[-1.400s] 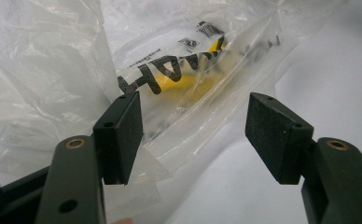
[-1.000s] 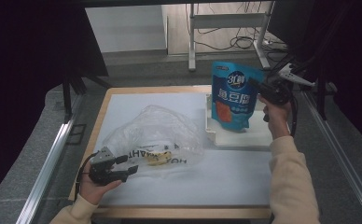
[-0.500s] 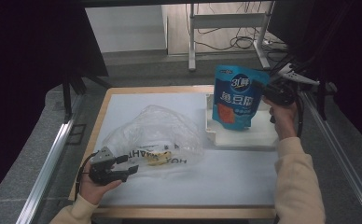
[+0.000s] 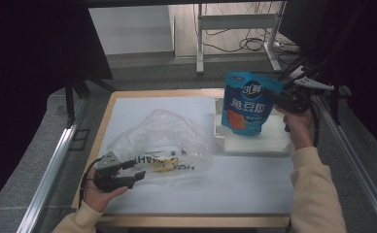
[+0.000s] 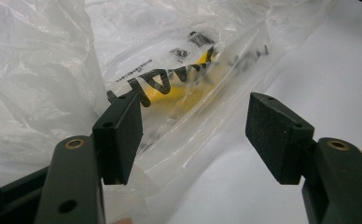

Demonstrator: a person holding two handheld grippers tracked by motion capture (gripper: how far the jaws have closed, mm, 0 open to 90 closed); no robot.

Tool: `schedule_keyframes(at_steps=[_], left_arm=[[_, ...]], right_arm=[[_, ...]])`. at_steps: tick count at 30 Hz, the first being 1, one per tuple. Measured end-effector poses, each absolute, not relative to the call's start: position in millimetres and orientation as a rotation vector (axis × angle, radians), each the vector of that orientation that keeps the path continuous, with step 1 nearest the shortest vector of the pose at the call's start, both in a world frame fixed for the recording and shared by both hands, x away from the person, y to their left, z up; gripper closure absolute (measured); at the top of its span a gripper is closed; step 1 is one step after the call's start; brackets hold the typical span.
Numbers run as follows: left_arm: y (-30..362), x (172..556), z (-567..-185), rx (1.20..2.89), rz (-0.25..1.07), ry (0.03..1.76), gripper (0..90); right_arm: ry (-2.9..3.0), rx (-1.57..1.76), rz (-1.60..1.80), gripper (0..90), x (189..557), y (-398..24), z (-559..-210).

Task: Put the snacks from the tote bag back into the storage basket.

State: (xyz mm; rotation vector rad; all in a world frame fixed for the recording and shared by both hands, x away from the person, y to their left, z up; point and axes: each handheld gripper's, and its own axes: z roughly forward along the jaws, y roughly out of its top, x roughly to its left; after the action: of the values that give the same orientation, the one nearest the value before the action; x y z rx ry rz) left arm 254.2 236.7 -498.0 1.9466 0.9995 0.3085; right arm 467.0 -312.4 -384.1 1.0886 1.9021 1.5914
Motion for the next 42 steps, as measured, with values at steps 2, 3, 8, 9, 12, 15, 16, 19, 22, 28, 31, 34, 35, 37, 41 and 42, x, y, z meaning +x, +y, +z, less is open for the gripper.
schedule_keyframes(at_steps=[2,3,8,9,12,15,16,19,22,28,31,34,35,37,41,42], left_arm=[[237,253,-498,1.946,0.309,0.999,36.6],[238,253,-498,1.944,0.308,1.000,36.5],[239,252,-498,1.942,0.309,0.999,36.6],[239,252,-498,1.943,0.310,0.998,36.6],[239,252,-498,1.942,0.310,0.997,36.6],[239,252,-498,1.944,0.310,0.993,36.5],[239,251,-498,1.944,0.310,0.992,36.6],[239,251,-498,1.944,0.309,0.989,36.6],[239,250,-498,1.940,0.310,0.987,36.6],[240,249,-497,1.941,0.311,0.986,36.5],[239,250,-498,1.943,0.311,0.986,36.5],[239,250,-498,1.945,0.310,0.989,36.5],[239,250,-498,1.945,0.310,0.990,36.5],[239,250,-499,1.945,0.311,0.992,36.5],[239,250,-499,1.946,0.312,0.994,36.5],[239,250,-499,1.946,0.313,0.994,36.5]], right_arm=[[1.897,1.091,1.583,61.8,465,-311,-384],[1.881,1.096,1.582,57.0,464,-311,-384],[1.825,1.162,1.535,41.5,454,-309,-386],[1.822,1.164,1.535,40.4,453,-310,-387],[1.818,1.186,1.516,37.0,446,-310,-387],[1.833,1.200,1.506,35.2,439,-311,-388],[1.839,1.212,1.489,34.6,435,-311,-390],[1.845,1.225,1.479,33.5,426,-312,-394],[1.858,1.232,1.467,32.7,416,-313,-399],[1.892,1.226,1.459,31.7,389,-308,-414],[1.925,1.215,1.462,31.4,376,-302,-424],[1.962,1.198,1.474,31.3,364,-295,-433],[1.978,1.191,1.477,31.3,360,-292,-436],[2.010,1.171,1.481,31.3,353,-285,-443],[2.068,1.135,1.492,31.4,340,-272,-455],[2.094,1.123,1.488,31.3,336,-267,-460]])
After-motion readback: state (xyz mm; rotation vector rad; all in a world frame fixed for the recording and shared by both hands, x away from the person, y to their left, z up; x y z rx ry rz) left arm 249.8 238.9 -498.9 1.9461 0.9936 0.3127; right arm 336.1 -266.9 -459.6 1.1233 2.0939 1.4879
